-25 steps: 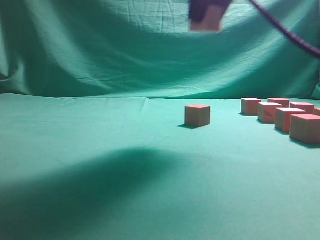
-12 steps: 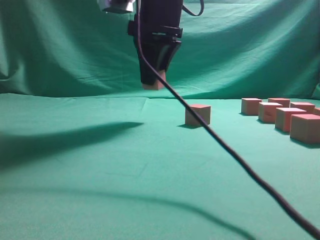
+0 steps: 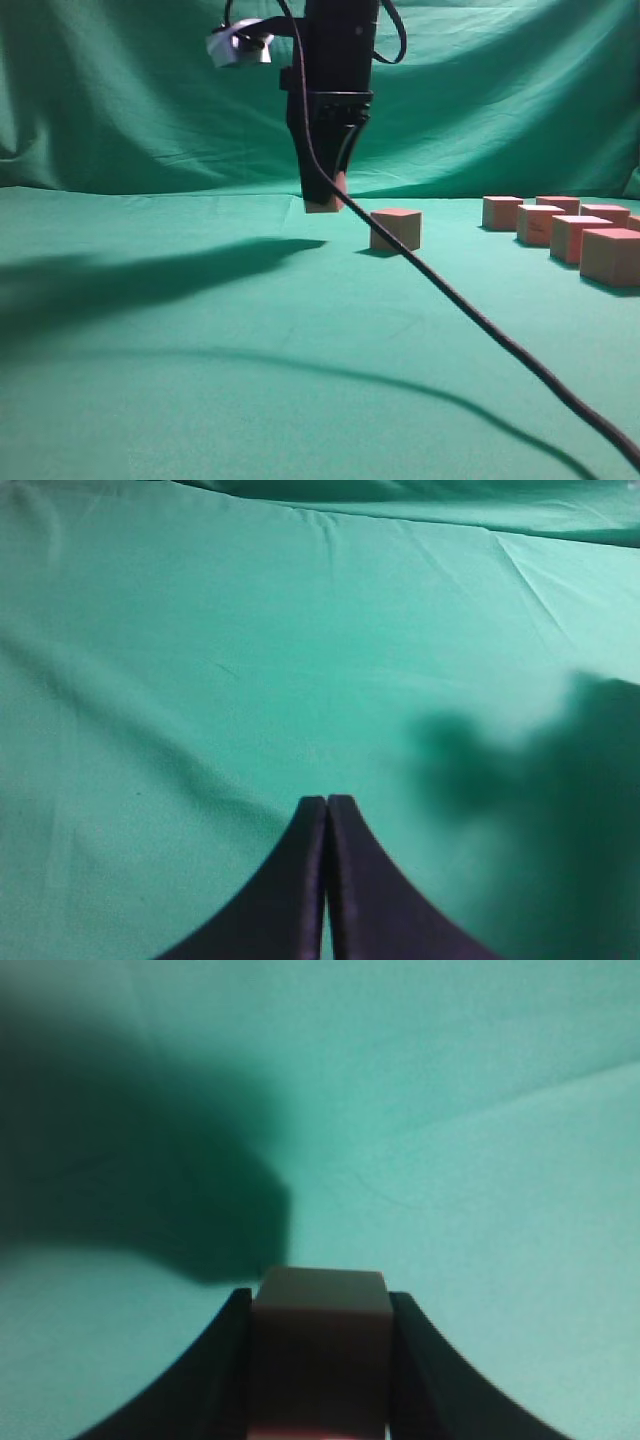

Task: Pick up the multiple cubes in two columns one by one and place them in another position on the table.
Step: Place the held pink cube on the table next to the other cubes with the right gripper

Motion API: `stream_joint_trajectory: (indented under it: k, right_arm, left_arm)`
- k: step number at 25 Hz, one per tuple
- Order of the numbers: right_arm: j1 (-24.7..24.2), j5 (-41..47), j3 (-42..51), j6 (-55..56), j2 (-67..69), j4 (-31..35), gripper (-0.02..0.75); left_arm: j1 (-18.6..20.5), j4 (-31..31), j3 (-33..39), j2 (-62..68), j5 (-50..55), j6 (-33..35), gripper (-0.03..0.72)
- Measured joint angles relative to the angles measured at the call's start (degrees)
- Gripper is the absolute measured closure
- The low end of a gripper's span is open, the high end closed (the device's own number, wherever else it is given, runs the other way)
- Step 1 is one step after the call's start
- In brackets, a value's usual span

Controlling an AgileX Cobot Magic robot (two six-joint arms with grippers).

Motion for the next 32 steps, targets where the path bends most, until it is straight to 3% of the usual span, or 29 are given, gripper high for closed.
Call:
stream_joint_trajectory:
  k: [12, 32]
  right_arm:
    - [-2.9, 0.0, 0.0, -6.0, 0.3, 7.7, 0.457]
    - [-4.2, -0.2, 3.2, -9.3, 0.5, 8.4, 0.457]
  left_arm:
    - [0.0, 0.0, 0.0, 0.0, 0.0, 0.0, 0.688]
    - [0.0, 0.0, 0.0, 0.0, 0.0, 0.0, 0.688]
